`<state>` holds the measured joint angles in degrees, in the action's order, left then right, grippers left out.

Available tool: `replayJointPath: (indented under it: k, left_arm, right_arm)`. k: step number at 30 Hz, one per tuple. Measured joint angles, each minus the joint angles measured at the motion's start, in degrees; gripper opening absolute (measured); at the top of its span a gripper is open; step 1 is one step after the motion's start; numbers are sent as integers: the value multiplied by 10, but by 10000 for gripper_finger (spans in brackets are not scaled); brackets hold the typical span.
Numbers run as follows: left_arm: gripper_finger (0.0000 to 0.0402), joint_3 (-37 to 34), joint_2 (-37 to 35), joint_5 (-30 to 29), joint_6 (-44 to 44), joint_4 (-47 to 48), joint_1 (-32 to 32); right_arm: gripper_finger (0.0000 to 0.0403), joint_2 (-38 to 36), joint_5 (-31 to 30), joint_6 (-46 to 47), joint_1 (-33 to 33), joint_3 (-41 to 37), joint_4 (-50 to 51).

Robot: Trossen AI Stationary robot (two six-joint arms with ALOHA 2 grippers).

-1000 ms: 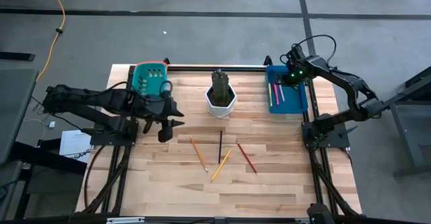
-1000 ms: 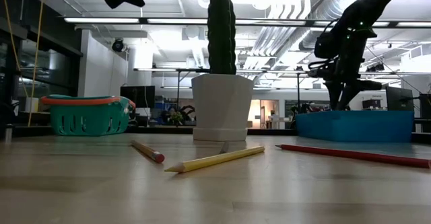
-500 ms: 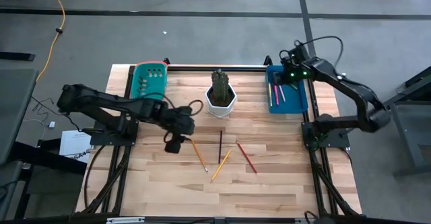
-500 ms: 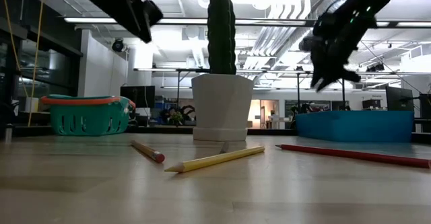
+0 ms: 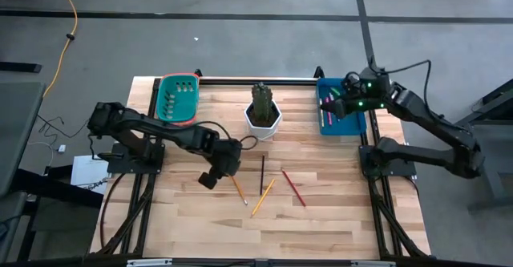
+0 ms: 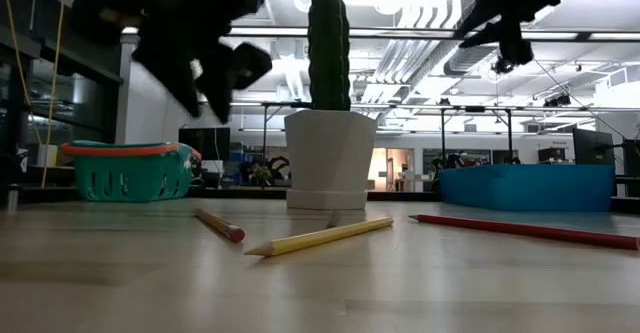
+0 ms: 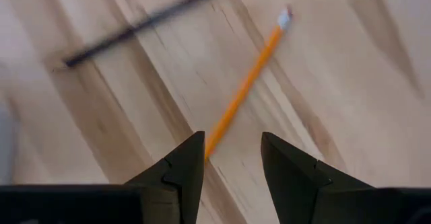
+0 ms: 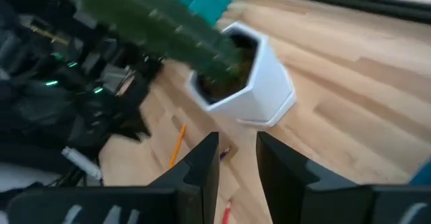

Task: Sort pens & pencils
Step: Put the orange pencil into the green bin

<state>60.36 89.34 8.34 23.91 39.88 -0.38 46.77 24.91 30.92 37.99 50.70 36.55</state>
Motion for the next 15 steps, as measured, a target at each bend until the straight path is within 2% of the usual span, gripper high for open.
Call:
replayJointPath:
  k: [8, 15]
  left_arm:
    - [133, -1, 53, -2, 68, 2, 0]
    - [133, 0, 72, -4, 94, -20, 0]
  right_arm:
    - [89, 8, -76, 39, -125, 0, -32]
    - [89, 13, -130, 69, -202, 0, -47]
